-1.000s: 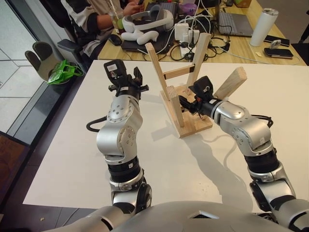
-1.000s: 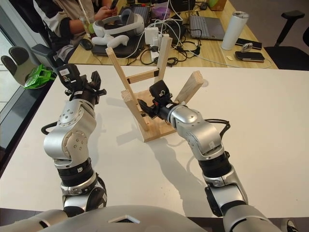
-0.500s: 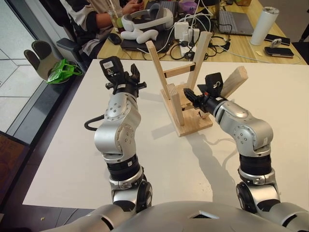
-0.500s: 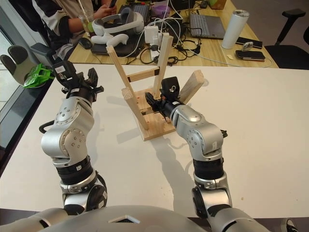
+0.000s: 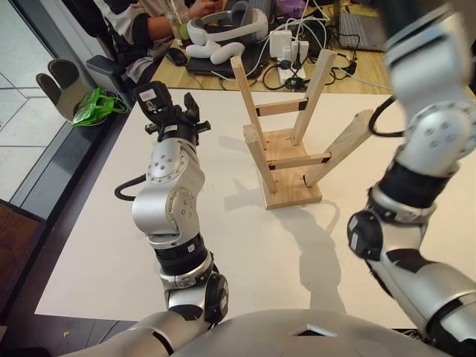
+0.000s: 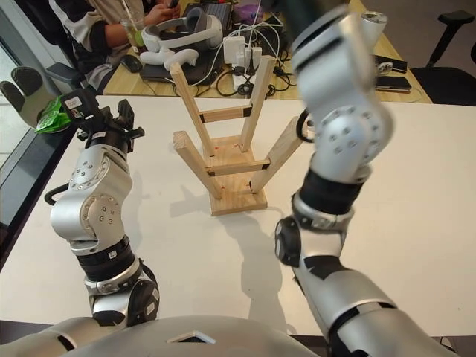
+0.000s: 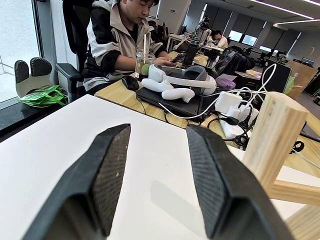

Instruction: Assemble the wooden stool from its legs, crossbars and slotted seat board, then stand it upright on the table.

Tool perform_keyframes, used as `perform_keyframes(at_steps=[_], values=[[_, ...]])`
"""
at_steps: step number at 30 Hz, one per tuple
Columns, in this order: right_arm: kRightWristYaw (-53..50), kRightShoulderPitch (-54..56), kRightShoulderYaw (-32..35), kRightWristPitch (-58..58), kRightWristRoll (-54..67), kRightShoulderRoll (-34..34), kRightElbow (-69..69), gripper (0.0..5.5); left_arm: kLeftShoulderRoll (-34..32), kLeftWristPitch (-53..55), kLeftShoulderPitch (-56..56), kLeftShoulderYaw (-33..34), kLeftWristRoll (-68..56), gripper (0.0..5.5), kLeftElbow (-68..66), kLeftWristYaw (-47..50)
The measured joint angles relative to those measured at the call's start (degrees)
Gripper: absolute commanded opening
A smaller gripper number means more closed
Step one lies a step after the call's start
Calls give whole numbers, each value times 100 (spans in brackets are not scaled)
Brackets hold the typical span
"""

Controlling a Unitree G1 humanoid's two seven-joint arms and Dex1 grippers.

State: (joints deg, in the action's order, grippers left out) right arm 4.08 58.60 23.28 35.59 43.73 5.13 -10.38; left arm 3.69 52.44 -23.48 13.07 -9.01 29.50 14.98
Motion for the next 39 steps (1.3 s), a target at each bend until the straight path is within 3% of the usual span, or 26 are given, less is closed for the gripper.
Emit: perform_keyframes(at_steps=[3, 5, 10, 12, 15, 19, 25, 29, 34, 39], values=[[-249, -271, 818, -266, -289, 1084, 658, 252, -224, 155, 513, 41, -8, 163, 427, -207], [-292, -738, 1026, -325, -490, 1412, 892, 222, -374, 220, 825, 37, -16, 135, 673, -377], [-579, -2609, 1314, -48, -930, 1580, 1114, 128, -764, 395, 1410, 96, 65, 51, 1139, -580], [-615, -3439, 989, 527, -743, 1206, 518, 96, -842, 544, 1455, 6, 165, 25, 1223, -586], [-610, -4032, 396, 1383, 38, 617, -523, 92, -789, 905, 1413, -136, 246, 20, 1208, -491], [-795, -4273, -261, 2538, 1683, 80, -1597, 92, 186, 2234, 560, -539, 14, 20, 1130, -298], [-1441, -4288, 69, 2466, 1758, 576, -1557, 92, 375, 3711, 186, -1239, -342, 20, 1484, -564], [-1538, -4228, 19, 2453, 1725, 752, -1488, 92, 222, 3961, 296, -1523, -587, 20, 1642, -1003], [-896, -4293, -605, 2233, 1246, 1159, -1444, 92, -385, 3957, 393, -1186, -725, 20, 1662, -1510], [-319, -4319, -1605, 1535, -164, 1647, -1280, 92, -269, 3844, 159, -1029, -624, 20, 1571, -1516]])
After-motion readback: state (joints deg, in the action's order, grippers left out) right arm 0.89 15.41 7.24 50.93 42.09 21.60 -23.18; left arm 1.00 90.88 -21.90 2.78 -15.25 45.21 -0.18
